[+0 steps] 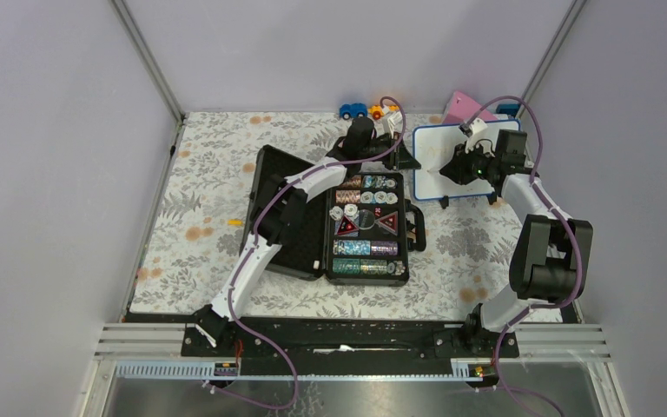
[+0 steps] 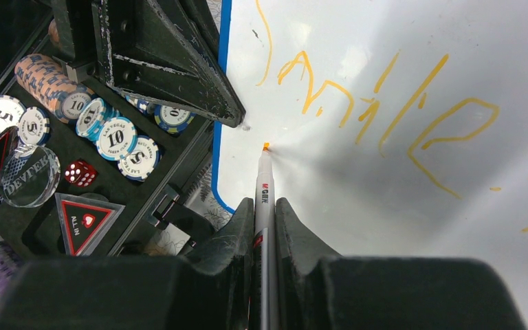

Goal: Write a sentence on the whiteboard

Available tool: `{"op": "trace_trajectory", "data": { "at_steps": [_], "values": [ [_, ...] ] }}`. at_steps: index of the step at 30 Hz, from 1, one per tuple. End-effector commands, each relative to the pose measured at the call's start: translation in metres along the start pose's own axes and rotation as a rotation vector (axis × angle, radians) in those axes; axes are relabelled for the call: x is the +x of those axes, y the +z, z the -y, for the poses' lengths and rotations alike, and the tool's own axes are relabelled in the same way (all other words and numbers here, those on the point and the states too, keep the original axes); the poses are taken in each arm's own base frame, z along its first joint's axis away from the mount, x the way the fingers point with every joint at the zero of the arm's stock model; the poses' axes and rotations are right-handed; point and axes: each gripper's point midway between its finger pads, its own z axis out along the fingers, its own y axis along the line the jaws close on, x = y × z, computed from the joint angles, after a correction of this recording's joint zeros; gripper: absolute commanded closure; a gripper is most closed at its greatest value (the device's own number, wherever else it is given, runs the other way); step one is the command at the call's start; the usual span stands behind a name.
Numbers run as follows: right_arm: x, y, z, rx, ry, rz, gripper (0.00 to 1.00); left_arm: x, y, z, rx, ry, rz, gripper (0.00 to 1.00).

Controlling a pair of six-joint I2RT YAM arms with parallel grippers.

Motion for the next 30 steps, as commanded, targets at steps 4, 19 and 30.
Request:
{"op": "trace_trajectory", "data": {
  "at_steps": [4, 19, 30],
  "values": [
    [0.006, 0.001, -0.001, 0.016, -0.034, -0.01, 1.0, -0.031, -0.009, 0.007, 0.003, 0.053, 0.062, 1.0],
    [0.026, -0.005, -0.006, 0.029, -0.041, -0.047, 1.0, -0.032, -0.009, 0.007, 0.002, 0.049, 0.064, 1.0],
    [-0.003, -0.003, 0.004, 0.043, -0.05, 0.004, 1.0, -0.031, -0.009, 0.007, 0.006, 0.046, 0.064, 1.0]
  ]
}}
